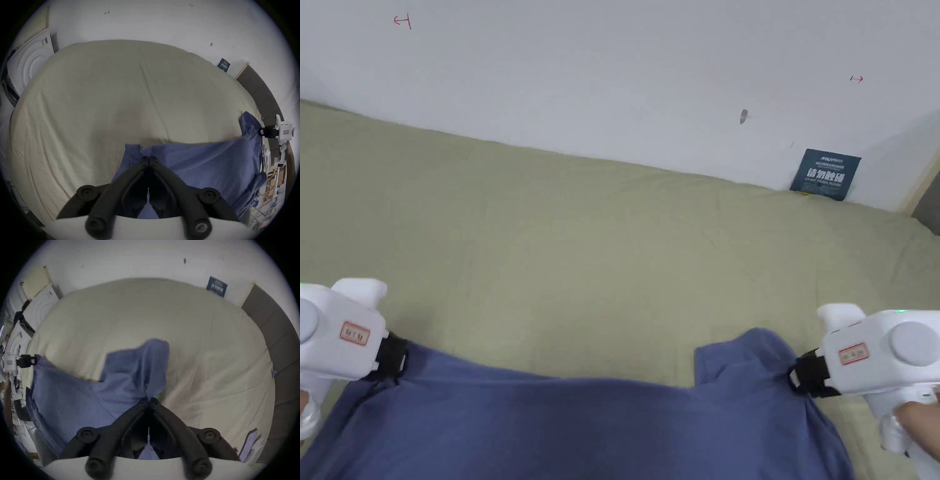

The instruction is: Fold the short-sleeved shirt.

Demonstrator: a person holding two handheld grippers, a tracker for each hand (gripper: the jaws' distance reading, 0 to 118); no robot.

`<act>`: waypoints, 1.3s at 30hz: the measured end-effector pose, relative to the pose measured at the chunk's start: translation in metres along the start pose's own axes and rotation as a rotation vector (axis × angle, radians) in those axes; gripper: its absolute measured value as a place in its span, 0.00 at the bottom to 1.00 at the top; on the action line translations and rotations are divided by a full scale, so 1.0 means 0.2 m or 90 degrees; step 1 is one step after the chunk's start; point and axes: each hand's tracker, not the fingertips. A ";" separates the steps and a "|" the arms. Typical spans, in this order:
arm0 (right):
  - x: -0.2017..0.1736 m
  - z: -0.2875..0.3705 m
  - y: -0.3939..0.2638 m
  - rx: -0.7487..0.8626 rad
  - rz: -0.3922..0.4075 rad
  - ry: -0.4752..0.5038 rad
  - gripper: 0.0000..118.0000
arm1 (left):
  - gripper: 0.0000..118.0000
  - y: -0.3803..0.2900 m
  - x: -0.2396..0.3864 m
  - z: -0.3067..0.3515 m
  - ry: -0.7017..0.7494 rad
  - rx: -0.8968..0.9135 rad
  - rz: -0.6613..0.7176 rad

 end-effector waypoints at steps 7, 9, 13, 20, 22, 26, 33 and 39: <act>-0.12 0.44 -0.18 0.063 0.030 0.005 0.00 | 0.00 -0.10 0.02 0.34 0.010 0.065 -0.043; -0.14 0.54 -0.27 0.083 0.029 0.010 0.00 | 0.00 -0.17 0.01 0.42 0.001 0.074 -0.050; -0.17 0.74 -0.49 0.109 0.007 0.034 0.00 | 0.00 -0.36 -0.01 0.61 0.002 0.101 -0.053; -0.26 0.90 -0.97 0.119 -0.045 0.035 0.00 | 0.00 -0.78 -0.01 0.80 -0.001 0.105 -0.049; -0.29 0.89 -1.09 0.108 -0.054 0.028 0.00 | 0.00 -0.90 0.01 0.81 0.015 0.091 -0.055; -0.30 0.84 -1.28 0.080 -0.082 0.003 0.00 | 0.00 -1.09 -0.02 0.75 0.012 0.052 -0.030; -0.23 0.75 -1.49 0.034 -0.126 -0.022 0.00 | 0.00 -1.23 -0.15 0.64 0.009 0.009 0.007; -0.21 0.64 -1.58 -0.002 -0.148 -0.032 0.00 | 0.00 -1.26 -0.19 0.57 -0.002 -0.001 0.018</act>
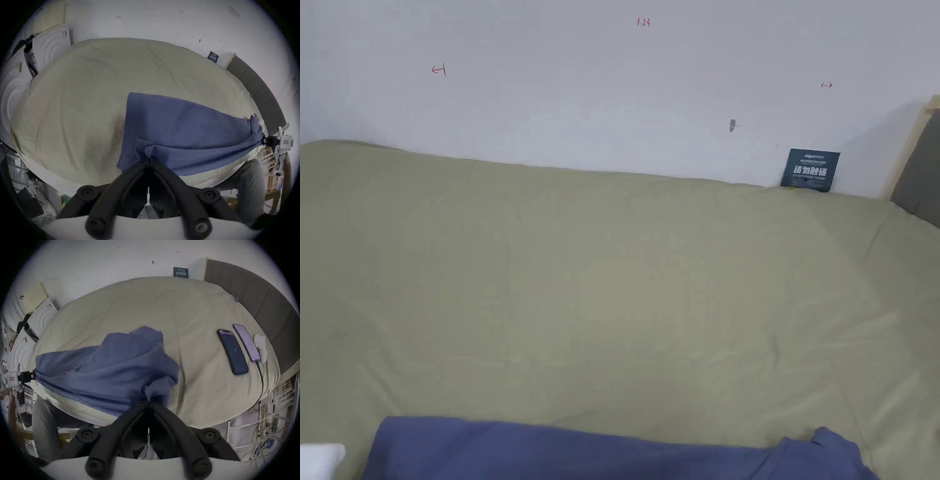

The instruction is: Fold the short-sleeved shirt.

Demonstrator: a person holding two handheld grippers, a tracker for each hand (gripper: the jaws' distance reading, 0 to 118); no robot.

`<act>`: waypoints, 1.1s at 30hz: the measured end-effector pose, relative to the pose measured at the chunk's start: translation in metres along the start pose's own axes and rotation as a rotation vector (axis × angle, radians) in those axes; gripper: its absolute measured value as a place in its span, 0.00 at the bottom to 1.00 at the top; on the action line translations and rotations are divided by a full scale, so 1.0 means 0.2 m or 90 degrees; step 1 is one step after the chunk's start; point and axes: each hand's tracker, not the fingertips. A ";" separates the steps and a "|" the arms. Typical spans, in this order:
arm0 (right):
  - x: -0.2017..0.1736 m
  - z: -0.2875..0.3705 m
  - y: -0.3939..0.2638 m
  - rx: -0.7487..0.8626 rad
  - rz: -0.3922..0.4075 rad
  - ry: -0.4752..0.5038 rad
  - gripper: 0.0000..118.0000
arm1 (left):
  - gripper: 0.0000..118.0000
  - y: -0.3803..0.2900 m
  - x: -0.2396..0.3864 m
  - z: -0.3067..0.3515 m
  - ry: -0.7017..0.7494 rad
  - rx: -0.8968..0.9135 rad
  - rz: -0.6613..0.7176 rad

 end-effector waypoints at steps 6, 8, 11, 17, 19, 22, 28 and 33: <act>-0.01 0.10 0.00 0.047 -0.071 0.096 0.51 | 0.22 -0.03 0.02 0.11 -0.066 0.066 0.009; -0.05 0.23 0.00 0.114 -0.101 0.109 0.53 | 0.25 -0.03 0.04 0.20 -0.107 0.096 0.035; -0.12 0.44 0.03 0.248 -0.119 0.144 0.53 | 0.60 0.01 0.09 0.34 -0.133 0.125 0.052; -0.50 0.58 0.08 0.411 0.027 0.065 0.53 | 0.66 0.13 0.48 0.61 -0.077 0.312 -0.009; -0.63 0.54 0.07 0.407 0.063 0.060 0.53 | 0.65 0.13 0.62 0.60 -0.037 0.350 -0.038; -0.82 0.50 0.03 0.375 0.076 0.057 0.15 | 0.28 0.07 0.88 0.58 -0.026 0.363 -0.078; -1.05 0.44 -0.11 0.390 0.118 0.045 0.00 | 0.00 -0.13 1.19 0.47 0.021 0.356 -0.110; -1.07 0.43 -0.12 0.368 0.113 0.082 0.00 | 0.00 -0.17 1.19 0.39 0.015 0.306 -0.128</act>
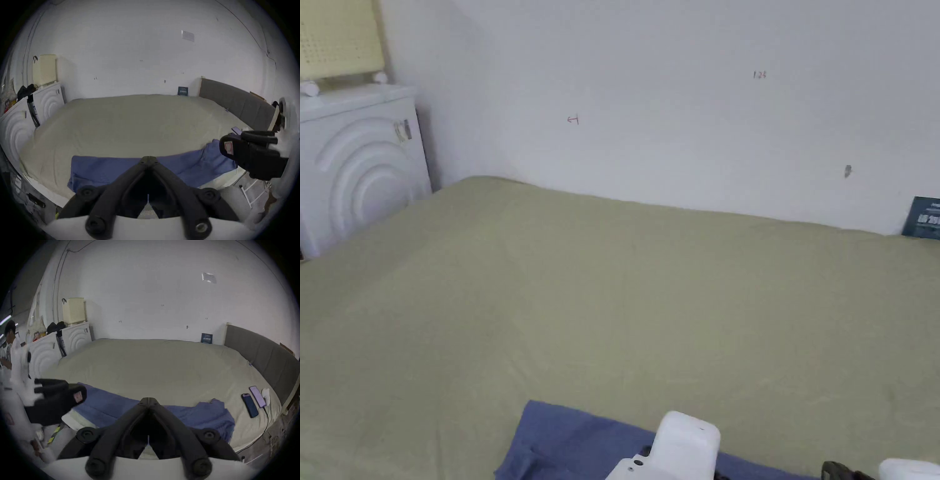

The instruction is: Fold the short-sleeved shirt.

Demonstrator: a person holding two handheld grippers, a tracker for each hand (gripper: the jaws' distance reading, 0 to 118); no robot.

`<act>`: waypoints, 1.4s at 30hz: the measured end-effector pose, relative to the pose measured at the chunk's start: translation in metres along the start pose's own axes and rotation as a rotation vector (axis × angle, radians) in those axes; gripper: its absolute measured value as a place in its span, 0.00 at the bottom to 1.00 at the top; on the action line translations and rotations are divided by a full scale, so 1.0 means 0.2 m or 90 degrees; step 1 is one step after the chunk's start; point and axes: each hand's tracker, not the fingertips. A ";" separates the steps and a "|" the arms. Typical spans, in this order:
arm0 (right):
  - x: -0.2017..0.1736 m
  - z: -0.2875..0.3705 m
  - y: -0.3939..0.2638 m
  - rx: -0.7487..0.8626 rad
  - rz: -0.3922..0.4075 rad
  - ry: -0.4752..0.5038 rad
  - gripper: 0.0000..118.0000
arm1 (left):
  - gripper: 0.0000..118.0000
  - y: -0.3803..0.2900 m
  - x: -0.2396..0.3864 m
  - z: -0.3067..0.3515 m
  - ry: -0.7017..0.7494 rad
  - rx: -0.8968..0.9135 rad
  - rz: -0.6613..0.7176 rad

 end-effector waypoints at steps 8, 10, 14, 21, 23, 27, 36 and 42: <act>0.09 -0.03 0.05 -0.011 -0.004 -0.015 0.00 | 0.00 0.09 -0.51 -0.06 -0.075 -0.036 0.148; 0.12 -0.02 0.06 -0.018 -0.002 -0.017 0.00 | 0.00 0.09 -0.78 -0.12 -0.188 -0.090 0.233; 0.19 -0.03 0.07 -0.032 -0.021 -0.024 0.00 | 0.31 -0.04 -1.31 -0.23 -0.297 -0.083 0.376; 0.24 -0.05 0.08 -0.053 -0.028 -0.030 0.00 | 1.00 -0.31 -1.63 -0.36 -0.249 -0.148 0.523; 0.24 -0.05 0.09 -0.055 -0.029 -0.028 0.00 | 1.00 -0.38 -1.62 -0.43 -0.272 -0.191 0.525; 0.25 -0.04 0.10 -0.055 -0.038 -0.022 0.00 | 1.00 -0.51 -1.52 -0.54 -0.350 -0.259 0.604; 0.26 -0.05 0.06 -0.065 -0.067 0.001 0.00 | 0.22 -0.56 -1.49 -0.53 -0.249 -0.216 0.624; 0.27 0.01 0.05 -0.063 -0.075 0.005 0.00 | 0.06 -0.40 -1.42 -0.46 -0.240 -0.153 0.528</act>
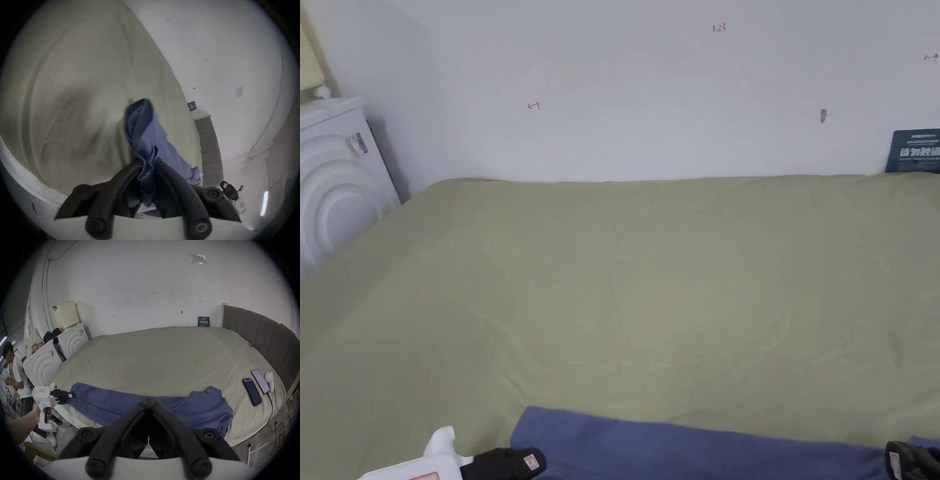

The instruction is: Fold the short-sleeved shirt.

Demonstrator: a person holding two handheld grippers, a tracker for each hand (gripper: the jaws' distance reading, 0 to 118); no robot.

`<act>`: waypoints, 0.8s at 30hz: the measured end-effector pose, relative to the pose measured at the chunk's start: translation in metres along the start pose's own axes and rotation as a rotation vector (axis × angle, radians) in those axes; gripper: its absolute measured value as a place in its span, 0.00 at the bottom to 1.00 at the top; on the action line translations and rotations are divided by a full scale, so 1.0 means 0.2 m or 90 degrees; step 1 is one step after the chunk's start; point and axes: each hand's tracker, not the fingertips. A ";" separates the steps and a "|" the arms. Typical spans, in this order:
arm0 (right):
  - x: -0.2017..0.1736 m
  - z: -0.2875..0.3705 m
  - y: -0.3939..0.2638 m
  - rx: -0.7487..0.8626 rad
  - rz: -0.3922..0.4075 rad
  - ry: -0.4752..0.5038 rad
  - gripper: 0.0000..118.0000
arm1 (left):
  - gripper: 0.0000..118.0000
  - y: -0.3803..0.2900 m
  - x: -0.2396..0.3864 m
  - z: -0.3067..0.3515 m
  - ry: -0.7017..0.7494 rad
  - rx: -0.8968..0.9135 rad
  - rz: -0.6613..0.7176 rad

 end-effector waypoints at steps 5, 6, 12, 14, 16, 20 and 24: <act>0.03 0.06 0.03 0.013 -0.002 -0.005 0.00 | 0.06 0.00 0.43 0.00 0.009 -0.023 -0.180; 0.04 0.07 0.03 0.018 -0.001 -0.007 0.00 | 0.06 -0.02 0.52 -0.01 0.016 -0.033 -0.217; 0.10 0.13 0.06 0.043 -0.017 -0.015 0.00 | 0.06 -0.23 0.95 -0.24 -0.009 -0.137 -0.393; 0.13 0.15 0.06 0.053 -0.029 -0.018 0.00 | 0.06 -0.32 1.02 -0.37 -0.011 -0.175 -0.381; 0.15 0.16 0.06 0.054 -0.040 -0.020 0.00 | 0.06 -0.39 1.04 -0.49 -0.018 -0.209 -0.373; 0.20 0.18 0.04 0.050 -0.042 -0.034 0.00 | 0.08 -0.52 1.05 -0.70 -0.027 -0.260 -0.361; 0.23 0.19 0.01 0.045 -0.050 -0.049 0.00 | 0.16 -0.57 0.99 -0.80 -0.039 -0.274 -0.308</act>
